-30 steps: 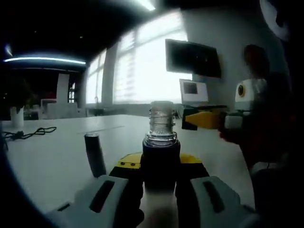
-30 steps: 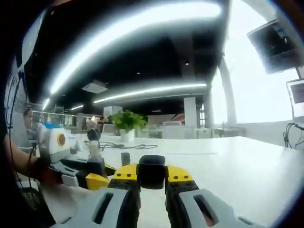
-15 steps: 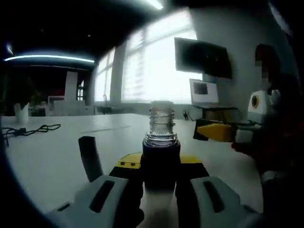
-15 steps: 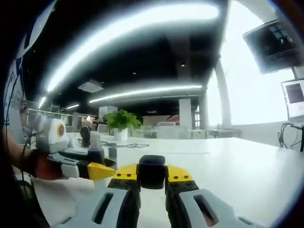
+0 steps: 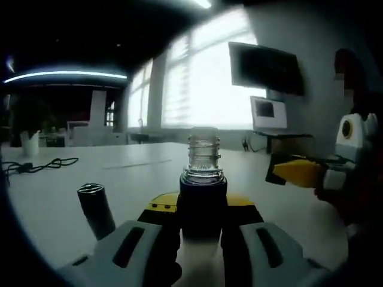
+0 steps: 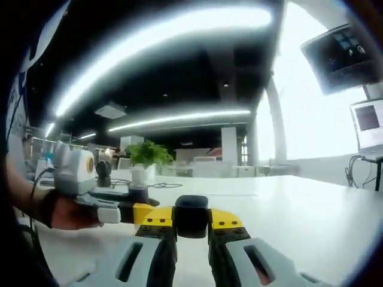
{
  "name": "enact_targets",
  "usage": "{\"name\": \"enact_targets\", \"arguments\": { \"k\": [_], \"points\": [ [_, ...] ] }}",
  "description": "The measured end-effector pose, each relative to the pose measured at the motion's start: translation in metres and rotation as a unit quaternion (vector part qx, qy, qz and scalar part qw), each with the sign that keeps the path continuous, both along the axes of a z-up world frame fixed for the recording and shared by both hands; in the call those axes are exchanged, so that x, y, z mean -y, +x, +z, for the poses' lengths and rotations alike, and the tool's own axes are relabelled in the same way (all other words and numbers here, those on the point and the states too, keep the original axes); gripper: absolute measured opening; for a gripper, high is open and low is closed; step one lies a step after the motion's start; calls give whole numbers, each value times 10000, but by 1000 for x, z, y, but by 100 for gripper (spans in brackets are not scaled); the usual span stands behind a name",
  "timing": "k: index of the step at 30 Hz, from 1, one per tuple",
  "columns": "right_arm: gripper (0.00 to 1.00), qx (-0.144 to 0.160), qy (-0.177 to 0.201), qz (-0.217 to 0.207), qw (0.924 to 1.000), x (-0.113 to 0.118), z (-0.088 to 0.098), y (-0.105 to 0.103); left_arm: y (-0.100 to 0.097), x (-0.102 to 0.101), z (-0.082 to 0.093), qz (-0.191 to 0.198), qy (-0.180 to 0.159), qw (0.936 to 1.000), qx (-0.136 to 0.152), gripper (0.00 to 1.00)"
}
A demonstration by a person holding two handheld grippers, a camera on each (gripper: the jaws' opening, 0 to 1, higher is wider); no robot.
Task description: Pick up cosmetic bottle twist off cap place on table pick up cap screw tight cap place on table
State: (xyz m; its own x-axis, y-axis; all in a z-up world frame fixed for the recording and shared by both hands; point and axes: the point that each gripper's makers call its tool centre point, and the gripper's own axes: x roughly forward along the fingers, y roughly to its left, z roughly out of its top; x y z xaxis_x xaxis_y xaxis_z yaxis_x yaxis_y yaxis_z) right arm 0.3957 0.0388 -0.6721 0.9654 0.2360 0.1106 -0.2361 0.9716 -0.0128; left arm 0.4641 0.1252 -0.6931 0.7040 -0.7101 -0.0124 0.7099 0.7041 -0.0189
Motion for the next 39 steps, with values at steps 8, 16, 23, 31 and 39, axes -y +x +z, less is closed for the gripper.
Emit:
{"name": "enact_targets", "arguments": {
  "k": [8, 16, 23, 31, 39],
  "points": [
    [13, -40, 20, -83, 10000, 10, -6, 6, 14, 10, -12, 179, 109, 9997, -153, 15],
    [13, -45, 91, -113, 9999, 16, -8, 6, 23, 20, -13, 135, 134, 9998, -44, 15],
    [13, -71, 60, -87, 9999, 15, -9, 7, 18, 24, -13, 43, 117, 9999, 23, 15],
    [13, -124, 97, -28, 9999, 12, -11, 7, 17, 23, -13, 37, 68, 10000, -29, 15],
    [13, -183, 241, -82, 9995, 16, -12, 9, 13, 25, -12, -119, 56, 9999, -40, 19]
  ]
}}
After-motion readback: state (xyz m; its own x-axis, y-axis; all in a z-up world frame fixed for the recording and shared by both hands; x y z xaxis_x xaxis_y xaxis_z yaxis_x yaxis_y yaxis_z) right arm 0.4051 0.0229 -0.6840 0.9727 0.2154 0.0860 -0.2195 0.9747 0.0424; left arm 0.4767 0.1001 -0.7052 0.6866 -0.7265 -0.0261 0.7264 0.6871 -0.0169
